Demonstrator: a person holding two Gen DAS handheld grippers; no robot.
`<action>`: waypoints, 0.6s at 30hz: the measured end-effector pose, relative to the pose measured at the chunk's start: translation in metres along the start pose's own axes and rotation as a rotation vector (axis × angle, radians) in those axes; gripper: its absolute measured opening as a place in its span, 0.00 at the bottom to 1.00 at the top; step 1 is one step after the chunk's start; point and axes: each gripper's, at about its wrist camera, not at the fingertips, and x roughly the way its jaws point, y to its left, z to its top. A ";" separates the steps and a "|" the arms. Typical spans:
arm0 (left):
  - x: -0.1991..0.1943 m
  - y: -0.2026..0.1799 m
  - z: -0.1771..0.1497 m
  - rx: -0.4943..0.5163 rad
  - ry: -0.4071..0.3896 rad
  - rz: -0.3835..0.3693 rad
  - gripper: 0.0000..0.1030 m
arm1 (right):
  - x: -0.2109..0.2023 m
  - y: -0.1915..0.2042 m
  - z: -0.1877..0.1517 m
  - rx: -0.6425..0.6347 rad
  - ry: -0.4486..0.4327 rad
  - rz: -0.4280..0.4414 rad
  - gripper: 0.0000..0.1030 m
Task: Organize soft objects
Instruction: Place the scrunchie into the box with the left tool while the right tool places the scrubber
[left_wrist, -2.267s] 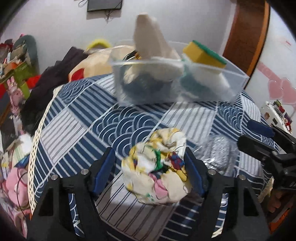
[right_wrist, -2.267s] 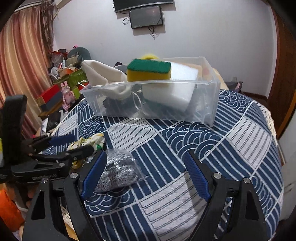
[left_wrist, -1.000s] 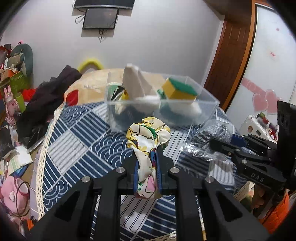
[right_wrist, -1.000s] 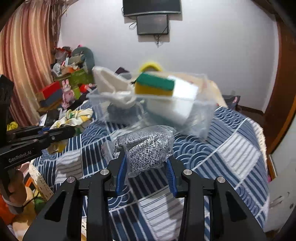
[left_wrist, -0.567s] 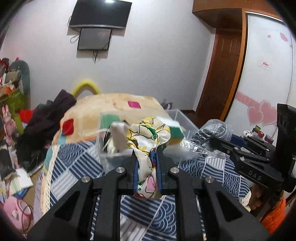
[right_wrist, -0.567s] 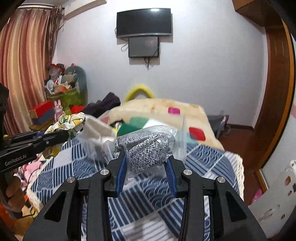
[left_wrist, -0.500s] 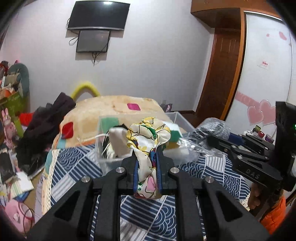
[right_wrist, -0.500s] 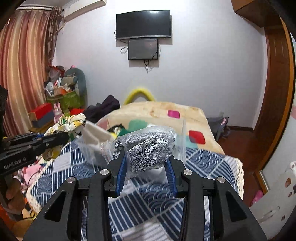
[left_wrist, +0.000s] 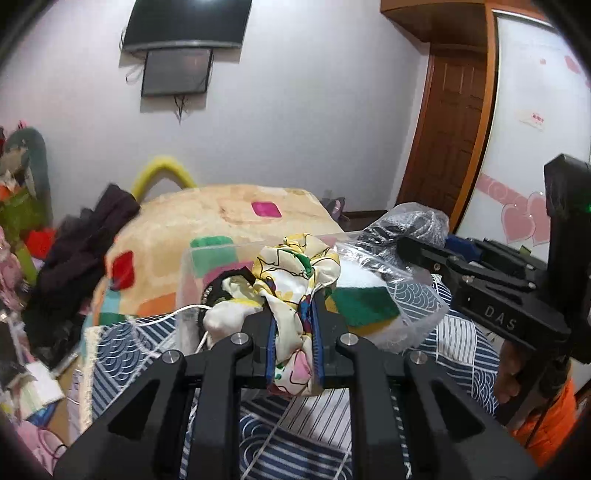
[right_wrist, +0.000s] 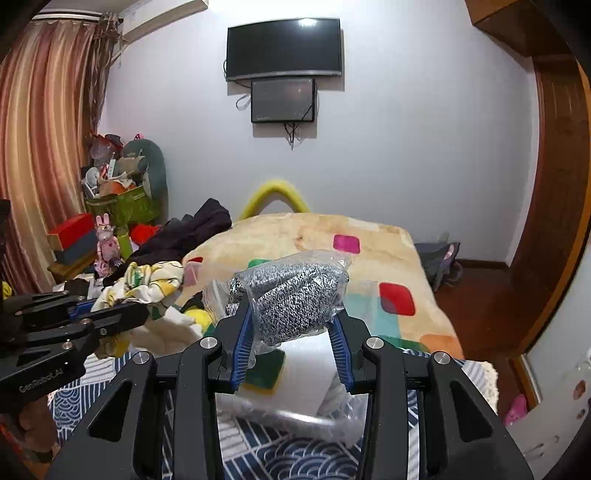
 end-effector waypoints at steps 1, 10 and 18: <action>0.008 0.004 0.001 -0.012 0.014 -0.005 0.15 | 0.006 -0.001 0.000 0.006 0.011 0.007 0.34; 0.058 0.023 -0.009 -0.067 0.122 0.014 0.17 | 0.043 0.004 -0.011 -0.023 0.126 0.030 0.37; 0.047 0.026 -0.009 -0.093 0.122 -0.005 0.32 | 0.040 0.010 -0.014 -0.074 0.145 0.006 0.57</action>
